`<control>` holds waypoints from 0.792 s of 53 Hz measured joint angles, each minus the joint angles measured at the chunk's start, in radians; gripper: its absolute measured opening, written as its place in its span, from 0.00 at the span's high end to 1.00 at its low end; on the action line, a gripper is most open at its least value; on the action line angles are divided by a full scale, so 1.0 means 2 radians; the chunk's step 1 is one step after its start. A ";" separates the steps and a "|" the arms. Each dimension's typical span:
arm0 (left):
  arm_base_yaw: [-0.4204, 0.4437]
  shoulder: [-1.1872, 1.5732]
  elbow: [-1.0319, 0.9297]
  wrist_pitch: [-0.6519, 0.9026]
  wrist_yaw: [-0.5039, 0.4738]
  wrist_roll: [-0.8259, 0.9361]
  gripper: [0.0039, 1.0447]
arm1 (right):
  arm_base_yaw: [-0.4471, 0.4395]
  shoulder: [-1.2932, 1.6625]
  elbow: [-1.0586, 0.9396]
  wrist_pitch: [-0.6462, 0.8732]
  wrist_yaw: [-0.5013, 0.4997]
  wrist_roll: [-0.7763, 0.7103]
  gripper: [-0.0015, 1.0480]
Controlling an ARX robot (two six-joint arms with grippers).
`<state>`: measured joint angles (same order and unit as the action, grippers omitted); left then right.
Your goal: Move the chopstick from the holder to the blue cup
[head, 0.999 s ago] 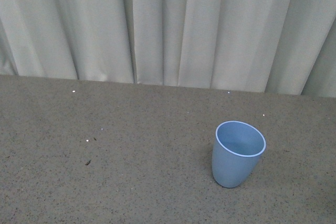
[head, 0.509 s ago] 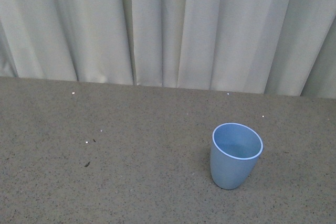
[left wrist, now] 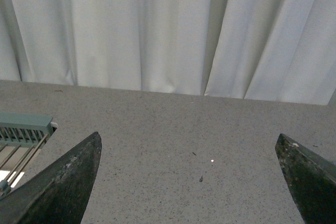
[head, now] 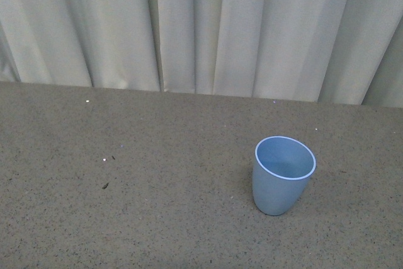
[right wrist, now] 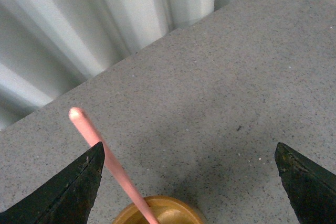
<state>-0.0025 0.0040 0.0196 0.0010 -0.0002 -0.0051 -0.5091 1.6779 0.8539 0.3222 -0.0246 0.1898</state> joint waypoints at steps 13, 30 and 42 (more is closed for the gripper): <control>0.000 0.000 0.000 0.000 0.000 0.000 0.06 | 0.027 0.001 0.010 -0.008 0.001 -0.001 0.09; 0.000 0.000 0.000 0.000 0.000 0.000 0.06 | 0.037 0.049 0.028 -0.007 0.008 -0.005 0.09; 0.000 0.000 0.000 0.000 0.000 0.000 0.06 | 0.044 0.067 0.037 0.000 0.008 -0.001 0.09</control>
<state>-0.0025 0.0040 0.0196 0.0006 -0.0002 -0.0051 -0.4202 1.8111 0.9287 0.3222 -0.0082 0.1879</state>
